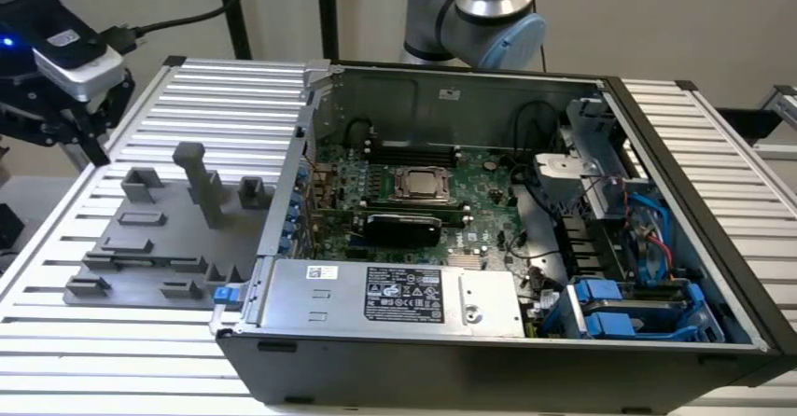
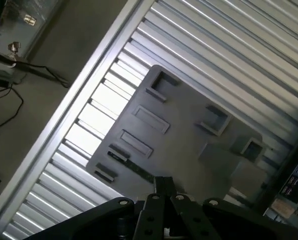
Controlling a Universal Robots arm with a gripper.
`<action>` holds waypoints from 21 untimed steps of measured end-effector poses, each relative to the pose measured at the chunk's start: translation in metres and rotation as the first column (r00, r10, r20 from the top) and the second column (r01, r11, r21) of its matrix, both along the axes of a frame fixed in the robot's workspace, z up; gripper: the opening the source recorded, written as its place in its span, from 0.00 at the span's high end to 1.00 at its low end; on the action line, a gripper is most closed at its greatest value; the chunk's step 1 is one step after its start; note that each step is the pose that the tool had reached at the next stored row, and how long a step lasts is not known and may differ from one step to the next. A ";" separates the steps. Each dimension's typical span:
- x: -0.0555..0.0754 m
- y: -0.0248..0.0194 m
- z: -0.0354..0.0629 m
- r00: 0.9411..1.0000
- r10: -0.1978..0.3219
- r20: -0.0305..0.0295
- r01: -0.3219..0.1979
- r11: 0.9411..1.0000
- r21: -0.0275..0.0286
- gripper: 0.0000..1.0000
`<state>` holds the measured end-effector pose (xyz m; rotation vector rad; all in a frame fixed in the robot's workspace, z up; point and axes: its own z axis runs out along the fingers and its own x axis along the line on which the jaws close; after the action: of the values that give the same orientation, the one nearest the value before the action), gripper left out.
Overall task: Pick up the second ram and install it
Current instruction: 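Pick up the second ram and move it above second insertion slot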
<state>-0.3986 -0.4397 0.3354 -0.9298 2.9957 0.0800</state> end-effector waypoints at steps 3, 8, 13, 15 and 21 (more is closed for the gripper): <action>0.000 0.0000 -0.0025 0.999 0.054 0.000 -0.054 0.999 0.000 1.00; 0.000 0.0000 -0.0060 0.989 0.145 0.000 -0.145 0.989 0.000 1.00; 0.000 0.0000 -0.0087 0.972 0.233 0.000 -0.233 0.972 -0.001 1.00; 0.000 -0.0001 -0.0095 0.963 0.268 -0.001 -0.268 0.963 -0.002 1.00; 0.000 0.0000 -0.0115 0.929 0.370 -0.002 -0.370 0.929 -0.009 1.00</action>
<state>-0.3986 -0.4397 0.3239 -1.4826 2.7784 0.0666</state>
